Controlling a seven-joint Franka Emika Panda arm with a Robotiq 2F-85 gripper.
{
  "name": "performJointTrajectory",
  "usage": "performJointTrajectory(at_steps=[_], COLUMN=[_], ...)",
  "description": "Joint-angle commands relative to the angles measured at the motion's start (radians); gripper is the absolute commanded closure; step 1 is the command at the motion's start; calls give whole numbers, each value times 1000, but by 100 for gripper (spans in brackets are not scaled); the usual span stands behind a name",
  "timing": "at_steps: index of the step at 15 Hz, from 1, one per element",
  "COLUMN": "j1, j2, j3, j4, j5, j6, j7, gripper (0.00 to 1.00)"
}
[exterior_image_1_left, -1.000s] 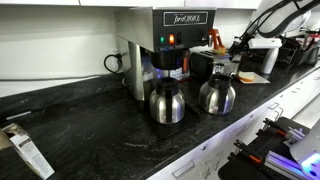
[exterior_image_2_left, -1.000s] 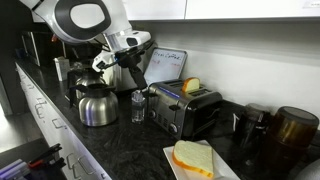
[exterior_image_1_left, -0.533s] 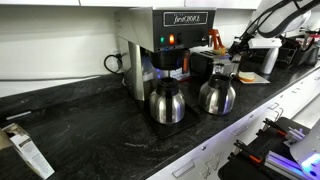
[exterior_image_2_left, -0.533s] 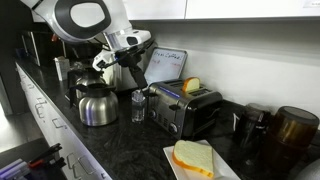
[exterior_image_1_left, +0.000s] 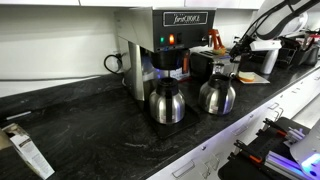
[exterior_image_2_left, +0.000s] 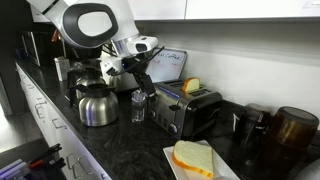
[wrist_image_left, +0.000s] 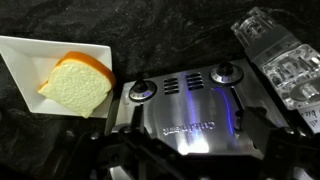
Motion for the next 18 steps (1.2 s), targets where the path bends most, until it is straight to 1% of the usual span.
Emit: performJointTrajectory(at_steps=[1,2,3,4,7,14,16,18], j1=[23,40,55,68,99,106,119,128], j2=[55,69,80,91,127,171,173,174], j3=[-12,-18,-21,-23,-29,-46,-51,-50], j4=[57,74,85,96,116,166,174,175], j5=[12,26,37,45,81,109,131,149], j6=[38,40,41,39,35,38,36,35], j7=[-83,-105,-123,-138,-173,-217,-235,-251], gripper=[0,0,11,28,48,98,100,100])
